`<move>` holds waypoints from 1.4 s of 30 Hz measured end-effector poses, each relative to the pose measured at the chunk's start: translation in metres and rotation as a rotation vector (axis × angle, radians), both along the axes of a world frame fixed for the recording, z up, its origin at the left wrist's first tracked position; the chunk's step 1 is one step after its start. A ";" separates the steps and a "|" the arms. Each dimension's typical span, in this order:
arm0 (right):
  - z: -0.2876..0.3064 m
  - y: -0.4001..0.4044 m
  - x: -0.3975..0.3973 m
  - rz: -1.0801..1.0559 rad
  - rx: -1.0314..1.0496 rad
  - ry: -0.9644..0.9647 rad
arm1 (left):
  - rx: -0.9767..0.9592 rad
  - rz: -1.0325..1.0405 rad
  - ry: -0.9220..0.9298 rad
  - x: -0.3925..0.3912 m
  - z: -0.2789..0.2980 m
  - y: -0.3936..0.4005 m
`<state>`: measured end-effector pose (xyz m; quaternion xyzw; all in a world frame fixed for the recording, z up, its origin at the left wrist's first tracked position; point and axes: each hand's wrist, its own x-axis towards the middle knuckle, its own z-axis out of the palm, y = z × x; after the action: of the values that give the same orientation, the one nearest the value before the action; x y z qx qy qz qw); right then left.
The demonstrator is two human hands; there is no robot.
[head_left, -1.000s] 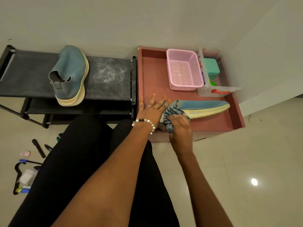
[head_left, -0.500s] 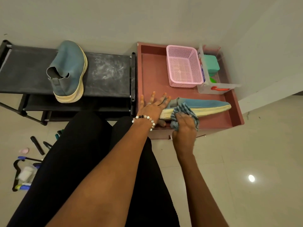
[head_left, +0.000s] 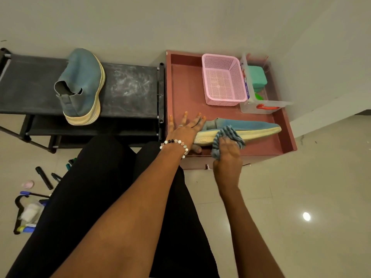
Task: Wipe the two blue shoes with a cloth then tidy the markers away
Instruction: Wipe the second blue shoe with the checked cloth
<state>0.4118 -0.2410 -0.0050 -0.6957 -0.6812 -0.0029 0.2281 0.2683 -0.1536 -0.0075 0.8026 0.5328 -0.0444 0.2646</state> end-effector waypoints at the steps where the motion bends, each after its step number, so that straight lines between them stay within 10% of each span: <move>1: -0.001 -0.001 -0.011 0.005 0.002 -0.020 | 0.006 0.007 0.009 0.001 -0.001 0.000; 9: -0.002 0.010 -0.004 0.503 -0.026 -0.084 | 0.072 0.041 0.021 0.000 -0.009 0.000; 17: -0.004 0.025 0.063 0.143 -0.133 -0.220 | -0.046 0.014 -0.039 -0.001 -0.001 0.003; 21: -0.001 0.023 0.002 -0.056 -0.105 0.037 | 0.007 0.021 0.027 0.003 0.000 -0.001; 30: -0.002 0.025 0.018 0.489 -0.080 -0.171 | 0.005 0.013 0.019 0.003 0.001 0.001; 42: 0.014 0.040 0.018 -0.151 -0.353 -0.240 | -0.014 0.033 -0.007 0.003 -0.001 0.001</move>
<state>0.4300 -0.2011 0.0089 -0.7686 -0.6392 0.0166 0.0194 0.2716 -0.1523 -0.0087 0.7920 0.5447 -0.0411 0.2726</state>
